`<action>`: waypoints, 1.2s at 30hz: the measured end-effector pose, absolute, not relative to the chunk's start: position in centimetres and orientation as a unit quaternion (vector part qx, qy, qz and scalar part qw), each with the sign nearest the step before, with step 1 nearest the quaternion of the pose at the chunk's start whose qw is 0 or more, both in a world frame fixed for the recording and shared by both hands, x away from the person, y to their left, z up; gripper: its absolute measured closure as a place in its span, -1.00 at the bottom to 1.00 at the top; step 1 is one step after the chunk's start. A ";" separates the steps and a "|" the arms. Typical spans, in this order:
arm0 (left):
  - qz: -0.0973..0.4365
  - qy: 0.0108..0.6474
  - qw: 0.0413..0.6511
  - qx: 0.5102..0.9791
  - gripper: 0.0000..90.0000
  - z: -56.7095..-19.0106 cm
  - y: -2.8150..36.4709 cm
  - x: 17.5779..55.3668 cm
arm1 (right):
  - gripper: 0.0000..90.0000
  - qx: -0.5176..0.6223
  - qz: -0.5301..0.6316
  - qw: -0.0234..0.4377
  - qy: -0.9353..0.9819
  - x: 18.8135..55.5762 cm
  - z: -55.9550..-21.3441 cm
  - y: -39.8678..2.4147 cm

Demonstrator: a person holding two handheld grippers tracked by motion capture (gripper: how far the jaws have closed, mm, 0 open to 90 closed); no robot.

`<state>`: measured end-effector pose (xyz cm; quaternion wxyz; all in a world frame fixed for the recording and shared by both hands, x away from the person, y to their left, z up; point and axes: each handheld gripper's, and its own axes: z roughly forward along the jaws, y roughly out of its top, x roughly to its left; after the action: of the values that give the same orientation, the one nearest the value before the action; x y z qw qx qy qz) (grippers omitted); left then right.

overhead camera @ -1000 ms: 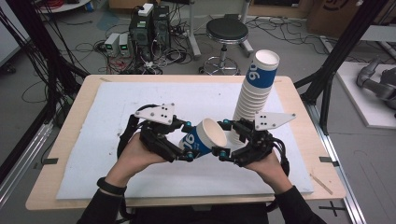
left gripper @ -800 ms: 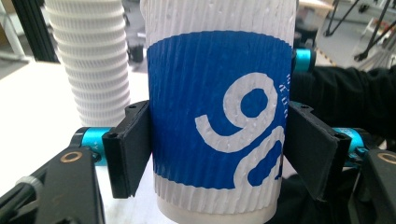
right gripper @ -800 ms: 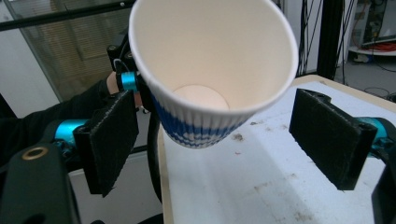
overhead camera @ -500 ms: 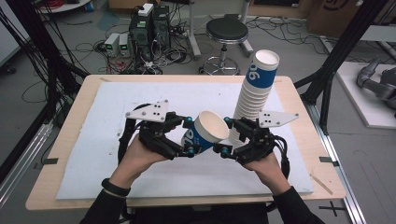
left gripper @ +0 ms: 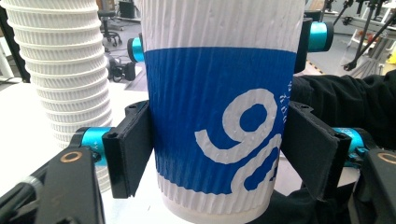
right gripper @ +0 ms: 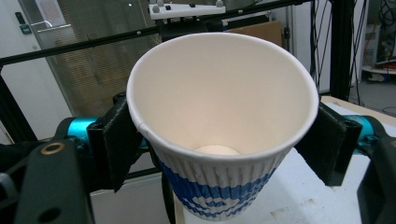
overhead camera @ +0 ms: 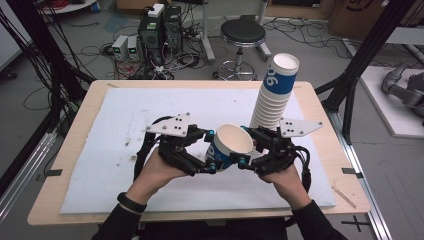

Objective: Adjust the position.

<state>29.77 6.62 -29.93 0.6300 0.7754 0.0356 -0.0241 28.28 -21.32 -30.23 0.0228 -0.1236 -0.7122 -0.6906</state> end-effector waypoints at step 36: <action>-0.010 0.036 0.550 0.834 -0.56 -30.5 4.9 29.4 | -0.45 -0.102 -0.623 -0.005 -0.776 27.9 -29.9 -20.2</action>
<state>29.36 4.86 -30.49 0.5503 0.8341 0.0359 -0.0100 27.93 -20.23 -29.92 -0.0052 -0.1024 -0.7755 -0.6230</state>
